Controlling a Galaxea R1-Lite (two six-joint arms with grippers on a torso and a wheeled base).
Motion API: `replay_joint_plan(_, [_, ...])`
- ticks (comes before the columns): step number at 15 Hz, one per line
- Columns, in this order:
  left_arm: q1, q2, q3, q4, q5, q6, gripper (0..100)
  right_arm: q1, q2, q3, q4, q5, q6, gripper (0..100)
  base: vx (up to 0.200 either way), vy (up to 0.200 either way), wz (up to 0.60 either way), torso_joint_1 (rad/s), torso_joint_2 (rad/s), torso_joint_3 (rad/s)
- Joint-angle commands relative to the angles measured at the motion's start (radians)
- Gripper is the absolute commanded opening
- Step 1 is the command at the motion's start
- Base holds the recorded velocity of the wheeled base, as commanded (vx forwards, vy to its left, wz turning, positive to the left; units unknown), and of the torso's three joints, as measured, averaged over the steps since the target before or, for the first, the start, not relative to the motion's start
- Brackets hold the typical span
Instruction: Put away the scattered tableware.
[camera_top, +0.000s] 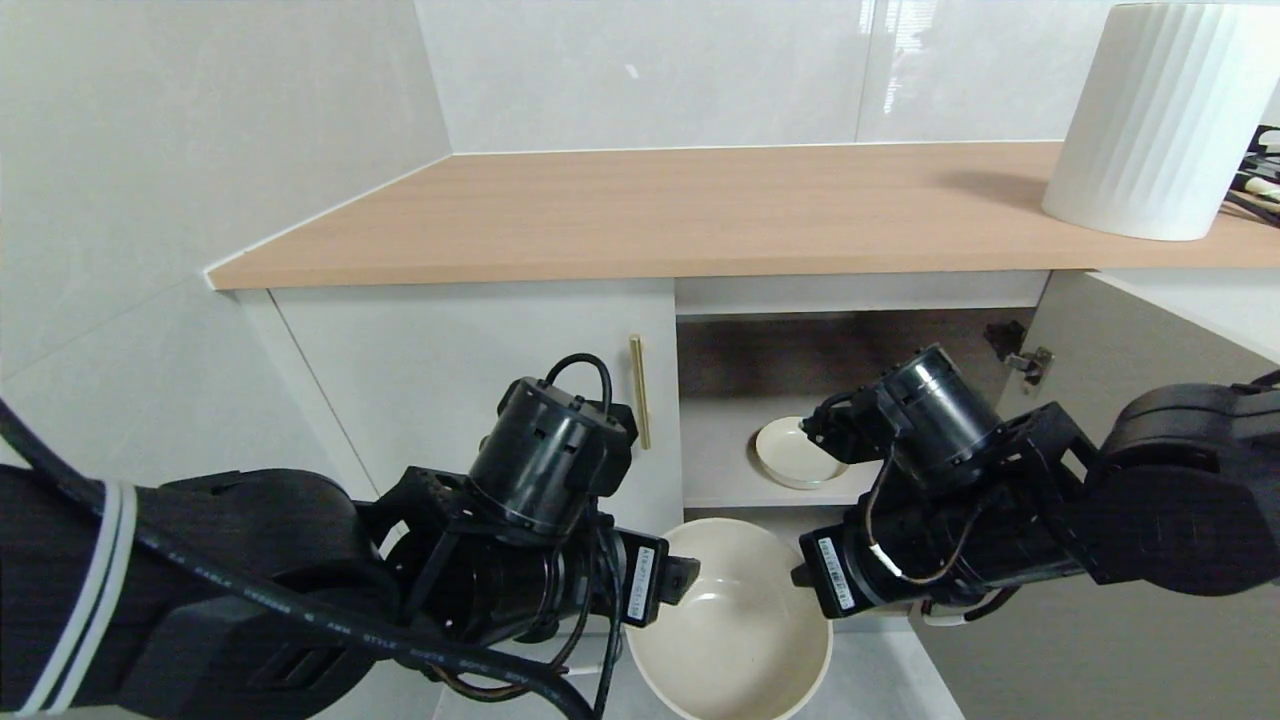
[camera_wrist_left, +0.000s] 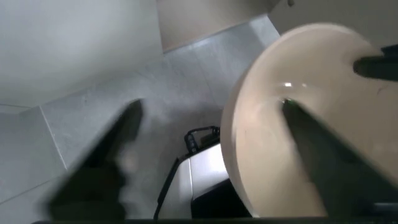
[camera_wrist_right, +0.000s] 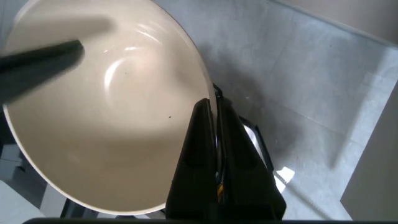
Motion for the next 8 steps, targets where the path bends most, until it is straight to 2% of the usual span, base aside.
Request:
replay_joint_plan(1, [0.003, -0.020, -0.003, 0.000, 0.008, -0.001, 100, -0.004, 0.013, -0.003, -0.002, -0.002, 0.001, 0, 0.000, 0.000, 0.00, 0.000, 0.00, 0.000])
replay_joint_plan(3, [0.007, -0.046, -0.005, 0.000, 0.016, -0.001, 100, -0.034, 0.060, -0.015, -0.047, -0.024, 0.040, 0, 0.000, 0.000, 0.00, 0.000, 0.00, 0.000])
replay_joint_plan(6, [0.014, -0.062, -0.005, 0.000, 0.016, -0.001, 100, -0.133, 0.183, -0.060, -0.209, -0.108, 0.144, 0, 0.000, 0.000, 0.00, 0.000, 0.00, 0.000])
replay_joint_plan(8, [0.023, -0.056, -0.005, -0.002, 0.016, -0.001, 100, -0.200, 0.254, -0.123, -0.226, -0.155, 0.196, 0, 0.000, 0.000, 0.00, 0.000, 0.00, 0.000])
